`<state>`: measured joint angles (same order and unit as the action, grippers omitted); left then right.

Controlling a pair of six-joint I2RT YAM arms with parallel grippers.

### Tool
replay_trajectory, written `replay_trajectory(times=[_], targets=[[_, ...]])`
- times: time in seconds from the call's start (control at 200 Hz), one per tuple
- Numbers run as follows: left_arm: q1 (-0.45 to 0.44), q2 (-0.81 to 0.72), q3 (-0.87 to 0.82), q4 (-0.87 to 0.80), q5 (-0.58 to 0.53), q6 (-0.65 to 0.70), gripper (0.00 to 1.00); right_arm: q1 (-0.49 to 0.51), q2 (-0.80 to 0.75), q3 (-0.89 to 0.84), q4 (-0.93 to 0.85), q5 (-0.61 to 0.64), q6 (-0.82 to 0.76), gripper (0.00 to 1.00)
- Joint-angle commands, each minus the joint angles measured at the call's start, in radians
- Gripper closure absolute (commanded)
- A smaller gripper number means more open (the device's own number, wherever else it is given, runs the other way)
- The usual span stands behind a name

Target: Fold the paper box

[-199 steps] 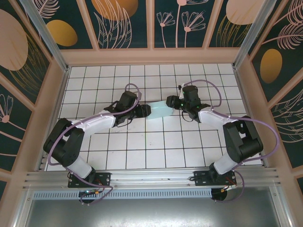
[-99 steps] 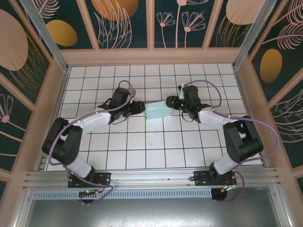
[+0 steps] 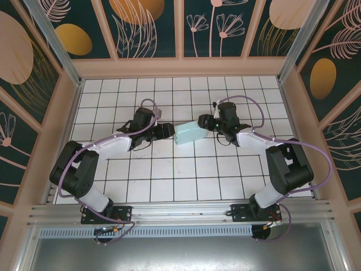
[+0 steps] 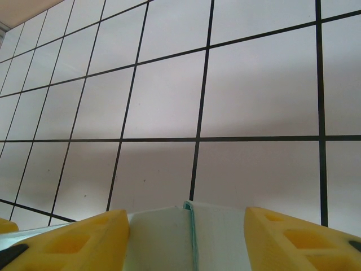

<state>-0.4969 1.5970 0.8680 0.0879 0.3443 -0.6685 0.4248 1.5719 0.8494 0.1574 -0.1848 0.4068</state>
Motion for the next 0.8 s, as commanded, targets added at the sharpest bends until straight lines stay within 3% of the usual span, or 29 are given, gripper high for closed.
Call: replay_trajectory(times=[0.0, 0.11, 0.32, 0.49, 0.606, 0.796], targets=[[0.014, -0.041, 0.047, -0.014, 0.042, -0.016, 0.42, -0.001, -0.001, -0.003, -0.038, -0.008, 0.008, 0.43], [0.015, -0.018, 0.061, 0.024, 0.117, -0.044, 0.46, -0.001, -0.004, -0.009, -0.036, -0.009, 0.008, 0.43], [0.016, 0.061, 0.044, 0.033, 0.153, -0.051, 0.50, -0.001, -0.006, -0.012, -0.032, -0.007, 0.009, 0.43], [0.015, 0.089, -0.023, 0.056, 0.158, -0.059, 0.65, -0.001, 0.002, -0.003, -0.037, -0.005, 0.003, 0.43], [0.015, 0.104, -0.064, 0.059, 0.133, -0.054, 0.74, -0.001, 0.006, -0.001, -0.037, -0.015, 0.002, 0.51], [0.015, 0.139, -0.098, 0.069, 0.106, -0.048, 0.85, -0.002, -0.008, -0.009, -0.032, -0.022, 0.003, 0.77]])
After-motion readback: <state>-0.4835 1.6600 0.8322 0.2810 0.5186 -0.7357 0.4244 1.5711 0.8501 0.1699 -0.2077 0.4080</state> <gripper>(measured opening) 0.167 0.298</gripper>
